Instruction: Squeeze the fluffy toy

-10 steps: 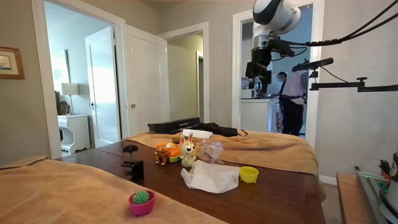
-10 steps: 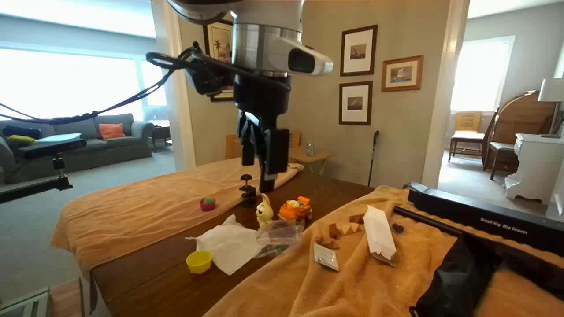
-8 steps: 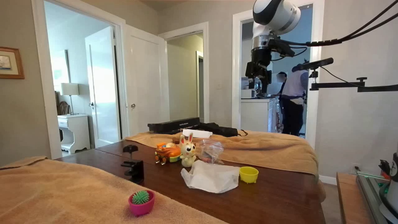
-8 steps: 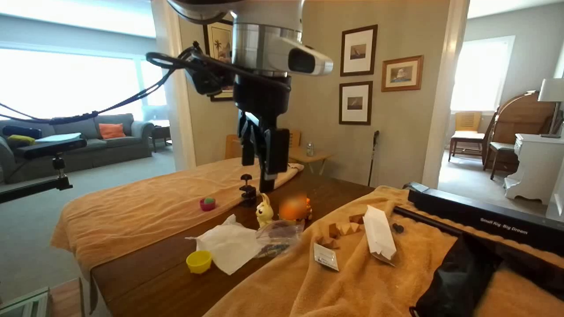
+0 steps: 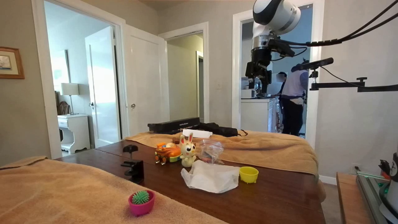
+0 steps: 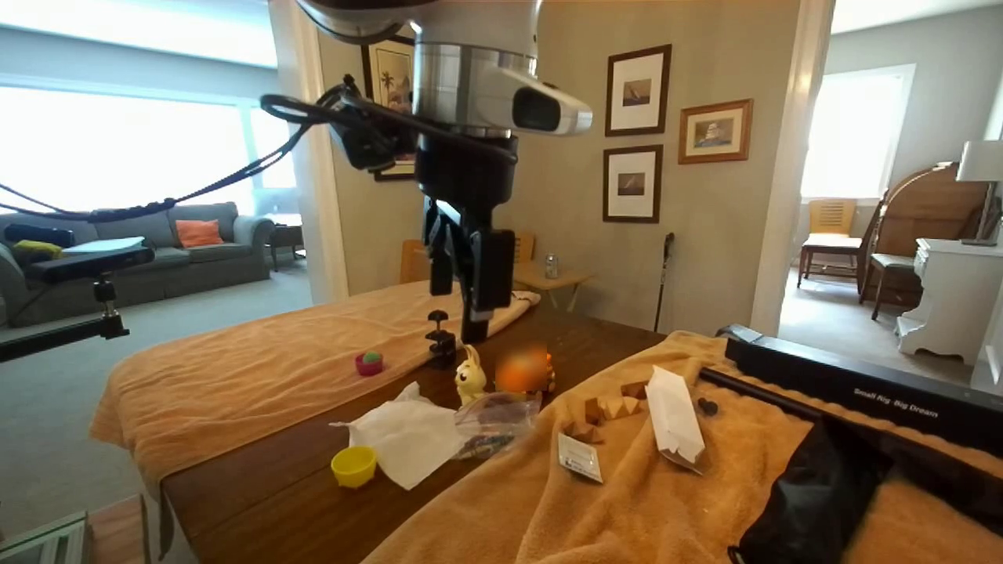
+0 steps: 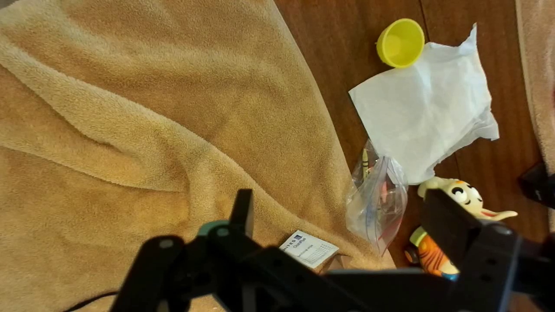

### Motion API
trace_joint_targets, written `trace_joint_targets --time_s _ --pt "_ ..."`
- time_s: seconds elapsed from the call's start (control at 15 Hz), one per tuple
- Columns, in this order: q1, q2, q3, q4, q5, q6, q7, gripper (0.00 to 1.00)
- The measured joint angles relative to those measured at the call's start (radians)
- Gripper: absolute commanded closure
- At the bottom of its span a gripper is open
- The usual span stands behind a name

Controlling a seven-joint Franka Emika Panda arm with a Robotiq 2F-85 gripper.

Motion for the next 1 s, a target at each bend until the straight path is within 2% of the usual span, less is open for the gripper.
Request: trace_joint_targets --time_s 0.2,0.4,0.53,1.0 --pt "-0.002 0.0 0.003 0.0 -0.002 0.0 -0.001 0.0" --pt "-0.001 0.017 0.03 0.001 -0.028 0.007 -0.065 0.0" --pt "0.014 0.049 0.059 0.0 -0.016 0.058 -0.094 0.0" --pt "0.112 0.226 0.167 0.0 0.281 0.289 -0.094 0.0"
